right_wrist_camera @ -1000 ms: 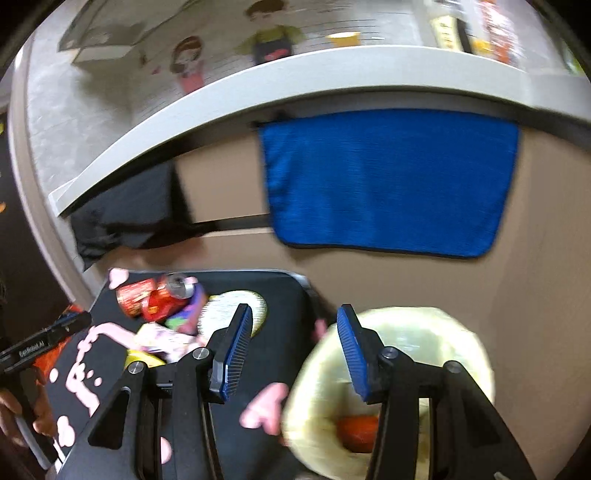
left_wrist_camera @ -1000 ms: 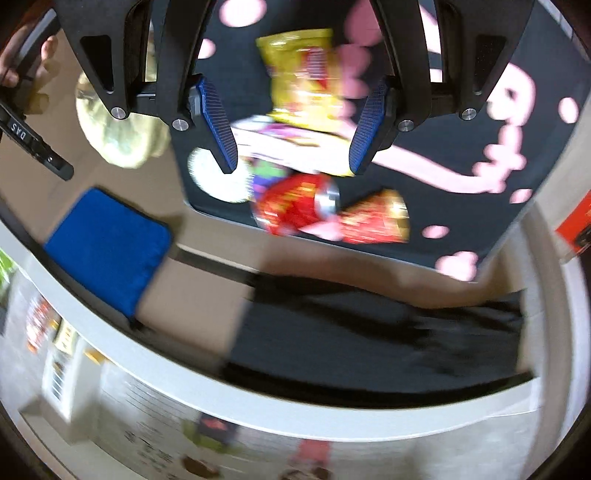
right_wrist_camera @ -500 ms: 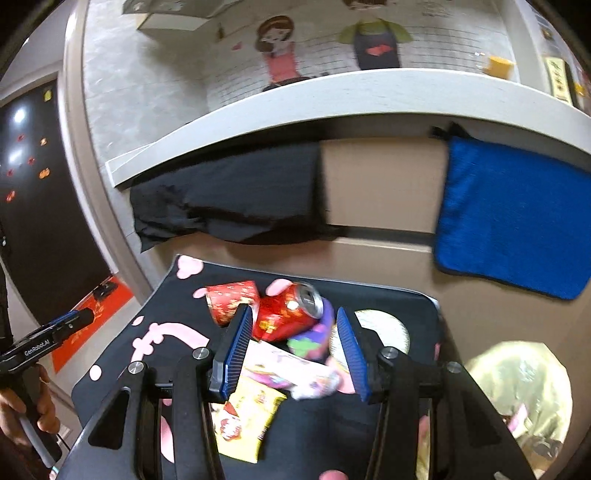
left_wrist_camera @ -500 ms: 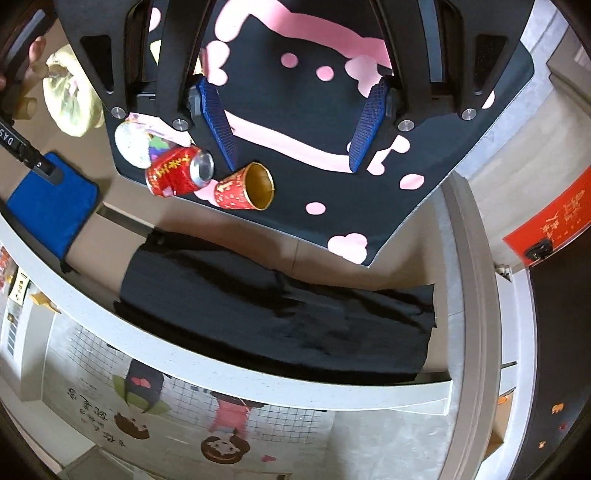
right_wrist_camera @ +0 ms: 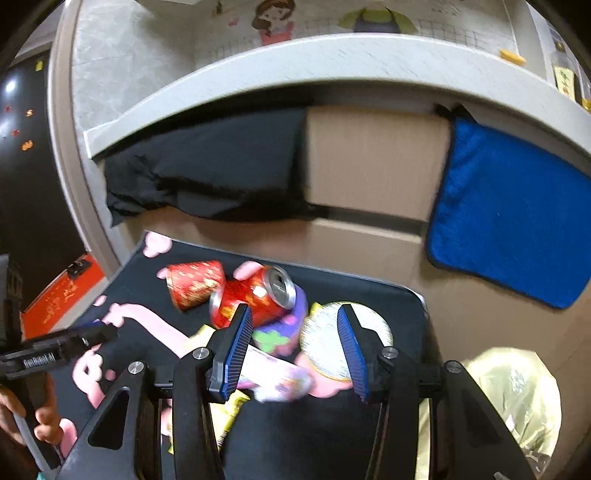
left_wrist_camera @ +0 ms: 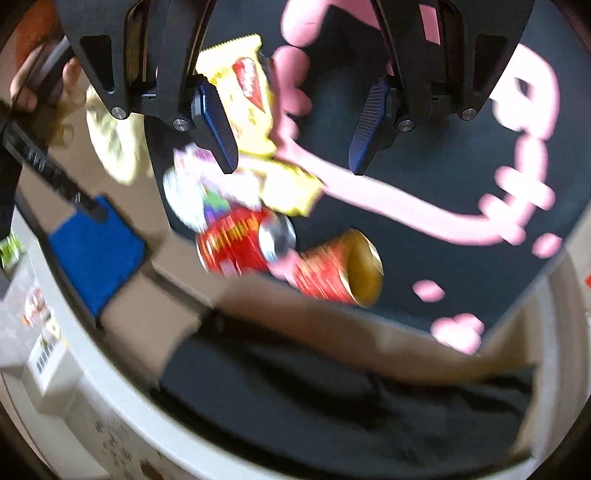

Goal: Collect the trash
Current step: 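Move both tools back over the table toward the cans and wrappers, then grasp the yellow chip bag with the left tool while the right tool grasps the red can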

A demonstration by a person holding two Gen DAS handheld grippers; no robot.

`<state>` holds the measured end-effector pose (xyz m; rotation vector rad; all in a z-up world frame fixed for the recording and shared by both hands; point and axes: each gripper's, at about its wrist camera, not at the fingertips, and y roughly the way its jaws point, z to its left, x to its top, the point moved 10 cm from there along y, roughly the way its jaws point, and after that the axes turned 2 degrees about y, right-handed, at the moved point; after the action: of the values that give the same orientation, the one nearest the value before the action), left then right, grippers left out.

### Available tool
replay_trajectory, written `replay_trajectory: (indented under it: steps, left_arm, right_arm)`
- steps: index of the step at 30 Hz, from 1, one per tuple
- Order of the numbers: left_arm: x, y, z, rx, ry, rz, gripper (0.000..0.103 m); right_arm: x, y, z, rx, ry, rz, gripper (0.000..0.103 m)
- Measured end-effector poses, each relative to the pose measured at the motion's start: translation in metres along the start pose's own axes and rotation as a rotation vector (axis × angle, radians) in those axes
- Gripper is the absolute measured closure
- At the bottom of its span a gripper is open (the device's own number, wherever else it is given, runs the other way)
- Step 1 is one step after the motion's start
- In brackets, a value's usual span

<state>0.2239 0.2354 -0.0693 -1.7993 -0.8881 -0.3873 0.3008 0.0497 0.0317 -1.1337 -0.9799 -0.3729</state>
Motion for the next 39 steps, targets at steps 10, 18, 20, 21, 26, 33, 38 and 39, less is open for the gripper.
replay_trajectory:
  steps: [10,18,20,21,26,33,38,39]
  left_arm:
    - [-0.048,0.068,-0.035,0.022,0.044,0.185,0.071]
    - [-0.029,0.038,-0.031,0.013,0.031,0.104,0.097]
    - [-0.019,0.018,-0.017,0.050,0.026,0.058,0.097]
    - [-0.011,0.004,-0.006,0.079,0.018,0.023,0.097]
    - [0.014,-0.048,0.037,0.187,0.001,-0.092,0.097]
    - [0.015,-0.073,0.079,0.193,-0.059,-0.105,0.097]
    - [0.007,-0.064,0.089,0.182,-0.111,-0.083,0.097]
    - [0.007,-0.061,0.087,0.179,-0.115,-0.081,0.098]
  right_arm:
    - [-0.024,0.012,-0.052,-0.047,0.061,0.041,0.057]
    - [-0.027,0.033,-0.043,0.004,0.050,0.078,0.057]
    - [-0.027,0.043,-0.025,0.041,0.027,0.097,0.057]
    - [-0.026,0.049,-0.016,0.056,0.015,0.105,0.057]
    - [-0.010,0.076,0.028,0.068,-0.061,0.089,0.057]
    - [0.017,0.144,0.042,0.002,-0.036,0.094,0.058]
    - [0.000,0.172,0.035,0.047,0.043,0.191,0.052]
    - [-0.003,0.170,0.037,0.062,0.039,0.191,0.052]
